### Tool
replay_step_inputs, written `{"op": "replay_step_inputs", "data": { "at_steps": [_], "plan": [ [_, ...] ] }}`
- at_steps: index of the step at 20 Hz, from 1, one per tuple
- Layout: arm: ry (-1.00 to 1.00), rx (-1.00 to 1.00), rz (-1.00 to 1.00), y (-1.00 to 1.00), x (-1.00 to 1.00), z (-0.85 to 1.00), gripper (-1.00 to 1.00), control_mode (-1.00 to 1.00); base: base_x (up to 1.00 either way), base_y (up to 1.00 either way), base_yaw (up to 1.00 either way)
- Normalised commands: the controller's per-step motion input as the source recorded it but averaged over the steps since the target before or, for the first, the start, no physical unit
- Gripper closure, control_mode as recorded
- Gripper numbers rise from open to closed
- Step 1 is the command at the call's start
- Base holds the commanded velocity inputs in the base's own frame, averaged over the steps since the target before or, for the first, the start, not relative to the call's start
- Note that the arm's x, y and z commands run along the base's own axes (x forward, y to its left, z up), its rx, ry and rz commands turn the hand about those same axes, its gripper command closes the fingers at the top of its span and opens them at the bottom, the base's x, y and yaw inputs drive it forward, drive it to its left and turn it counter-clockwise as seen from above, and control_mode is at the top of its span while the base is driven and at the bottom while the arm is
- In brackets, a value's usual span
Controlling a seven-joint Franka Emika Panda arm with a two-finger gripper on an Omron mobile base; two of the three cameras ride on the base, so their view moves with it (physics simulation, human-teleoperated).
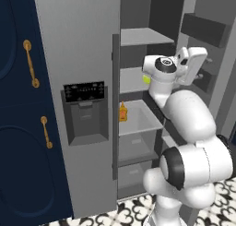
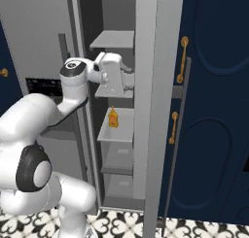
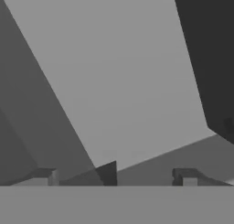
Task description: Grab a lemon wedge from the fridge and one ice cube from the ice bowl, and put them in the glass of lemonade.
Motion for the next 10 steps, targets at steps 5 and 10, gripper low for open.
{"op": "replay_step_inputs", "data": {
  "at_steps": [5, 10],
  "plan": [
    [-0.01, 0.00, -0.08, -0.35, -0.09, 0.22, -1.00, -1.00, 0.00, 0.00, 0.00],
    [-0.19, 0.01, 0.00, 0.76, 0.00, 0.35, -1.00, -1.00, 0.00, 0.00, 0.00]
  ]
}}
